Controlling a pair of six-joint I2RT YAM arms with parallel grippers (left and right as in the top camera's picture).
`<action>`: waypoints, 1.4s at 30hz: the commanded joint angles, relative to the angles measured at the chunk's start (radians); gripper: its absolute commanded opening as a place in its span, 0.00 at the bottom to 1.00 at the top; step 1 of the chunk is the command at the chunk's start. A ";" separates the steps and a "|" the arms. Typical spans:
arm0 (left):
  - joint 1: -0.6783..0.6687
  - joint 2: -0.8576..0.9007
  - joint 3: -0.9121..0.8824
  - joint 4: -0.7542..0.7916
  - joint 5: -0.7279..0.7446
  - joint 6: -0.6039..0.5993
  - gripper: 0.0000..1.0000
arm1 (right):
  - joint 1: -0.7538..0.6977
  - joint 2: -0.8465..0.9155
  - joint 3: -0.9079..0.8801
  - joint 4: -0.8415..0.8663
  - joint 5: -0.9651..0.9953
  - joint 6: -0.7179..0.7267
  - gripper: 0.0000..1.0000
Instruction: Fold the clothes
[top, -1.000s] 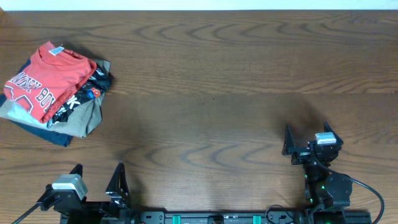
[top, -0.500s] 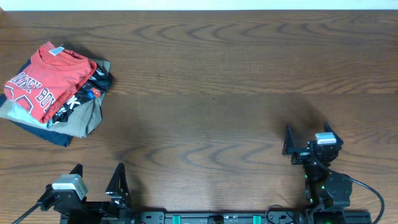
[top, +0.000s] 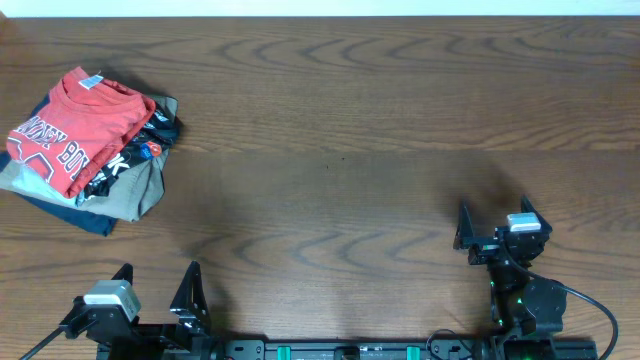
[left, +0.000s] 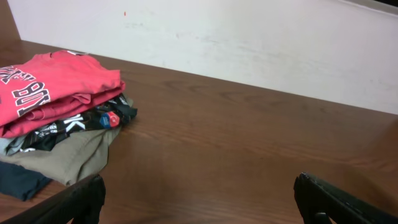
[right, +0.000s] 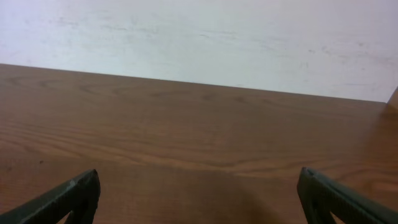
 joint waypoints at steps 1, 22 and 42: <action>0.002 -0.002 -0.003 0.001 -0.008 -0.009 0.98 | 0.008 -0.007 -0.001 -0.004 0.003 0.003 0.99; 0.135 -0.108 -0.355 0.139 -0.039 0.037 0.98 | 0.008 -0.007 -0.001 -0.004 0.003 0.003 0.99; 0.136 -0.109 -0.935 1.129 -0.082 0.157 0.98 | 0.008 -0.007 -0.001 -0.004 0.003 0.003 0.99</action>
